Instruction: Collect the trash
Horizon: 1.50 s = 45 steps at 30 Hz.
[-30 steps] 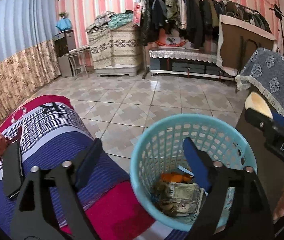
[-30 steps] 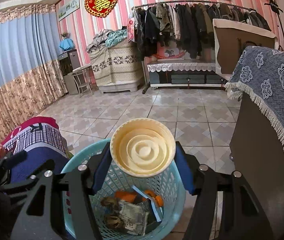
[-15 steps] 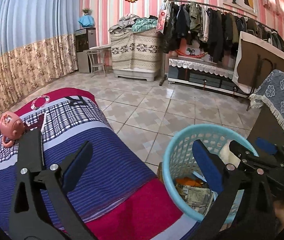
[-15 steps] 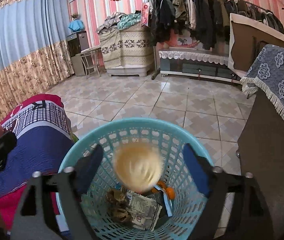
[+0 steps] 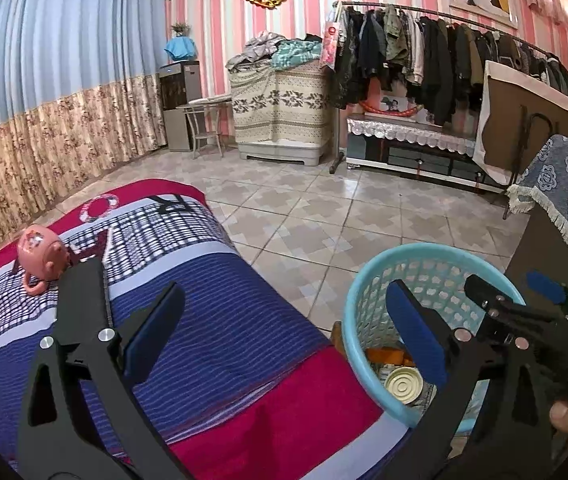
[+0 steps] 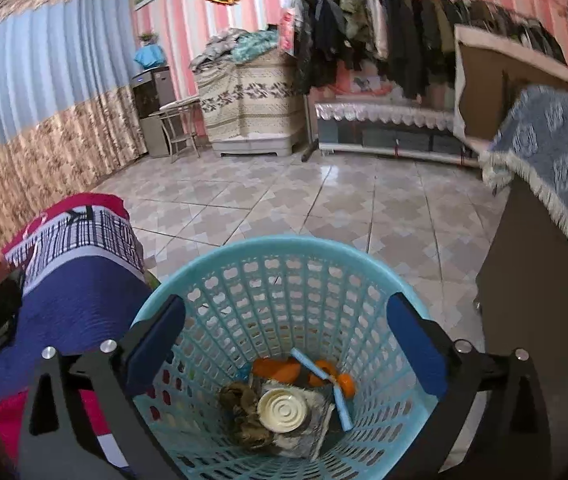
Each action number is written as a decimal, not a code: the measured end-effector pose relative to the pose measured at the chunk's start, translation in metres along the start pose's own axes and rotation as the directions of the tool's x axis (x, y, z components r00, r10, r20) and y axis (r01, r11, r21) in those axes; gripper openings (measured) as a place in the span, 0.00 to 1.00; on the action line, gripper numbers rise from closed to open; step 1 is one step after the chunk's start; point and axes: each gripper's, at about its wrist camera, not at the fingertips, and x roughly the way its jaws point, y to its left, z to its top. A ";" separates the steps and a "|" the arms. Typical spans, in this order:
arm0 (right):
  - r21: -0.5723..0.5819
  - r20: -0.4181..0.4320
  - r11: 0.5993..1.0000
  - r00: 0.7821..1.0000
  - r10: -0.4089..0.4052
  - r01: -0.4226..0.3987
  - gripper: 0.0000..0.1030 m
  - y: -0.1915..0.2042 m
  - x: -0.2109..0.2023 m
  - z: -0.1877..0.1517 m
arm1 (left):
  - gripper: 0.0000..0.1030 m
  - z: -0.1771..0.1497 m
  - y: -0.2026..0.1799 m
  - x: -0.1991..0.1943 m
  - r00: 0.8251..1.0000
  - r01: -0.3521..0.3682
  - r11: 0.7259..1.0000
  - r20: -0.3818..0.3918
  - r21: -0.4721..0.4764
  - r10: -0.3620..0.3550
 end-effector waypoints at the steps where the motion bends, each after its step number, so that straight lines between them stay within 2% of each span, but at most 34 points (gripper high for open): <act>1: 0.025 -0.010 1.000 1.000 0.006 -0.006 0.95 -0.002 0.000 -0.001 | 0.94 -0.001 0.004 -0.004 1.000 -0.006 1.000 0.001 -0.010 0.006; 6: 0.130 0.002 0.989 0.997 0.074 -0.073 0.95 -0.016 -0.011 -0.007 | 0.94 -0.003 0.028 -0.027 0.998 -0.054 0.996 0.022 -0.064 0.056; 10: 0.132 0.023 0.989 0.998 0.065 -0.068 0.95 -0.014 -0.023 -0.011 | 0.94 -0.012 0.046 -0.054 0.995 -0.086 0.992 0.050 -0.091 0.091; 12: 0.131 0.037 0.985 0.993 0.109 -0.113 0.95 -0.009 -0.031 -0.012 | 0.94 -0.015 0.052 -0.065 0.992 -0.107 0.991 0.053 -0.076 0.111; 15: 0.094 0.077 0.988 0.991 0.112 -0.119 0.95 0.004 -0.047 -0.015 | 0.95 -0.018 0.065 -0.085 0.986 -0.148 0.988 0.068 -0.039 0.150; 18: 0.045 0.090 0.989 0.986 0.138 -0.142 0.95 0.025 -0.062 -0.021 | 0.95 -0.028 0.089 -0.114 0.986 -0.138 0.988 0.087 -0.068 0.144; 21: 0.003 0.091 0.987 0.983 0.158 -0.159 0.95 0.044 -0.076 -0.030 | 0.95 -0.041 0.110 -0.140 0.977 -0.166 0.981 0.116 -0.097 0.177; 26: -0.075 0.128 0.984 0.977 0.172 -0.163 0.96 0.073 -0.105 -0.042 | 0.95 -0.059 0.135 -0.164 0.978 -0.188 0.975 0.068 -0.116 0.197; 30: -0.134 0.141 0.974 0.969 0.204 -0.185 0.96 0.095 -0.129 -0.055 | 0.95 -0.073 0.151 -0.183 0.973 -0.207 0.967 0.067 -0.149 0.219; 35: -0.216 0.140 0.947 0.952 0.273 -0.239 0.96 0.116 -0.157 -0.074 | 0.95 -0.090 0.156 -0.190 0.966 -0.247 0.958 0.045 -0.145 0.256; 39: -0.241 0.143 0.935 0.944 0.298 -0.259 0.96 0.121 -0.175 -0.089 | 0.95 -0.099 0.155 -0.192 0.972 -0.230 0.962 0.017 -0.146 0.235; 45: -0.230 0.153 0.934 0.937 0.314 -0.275 0.96 0.118 -0.188 -0.101 | 0.95 -0.106 0.141 -0.207 0.964 -0.239 0.965 0.091 -0.109 0.250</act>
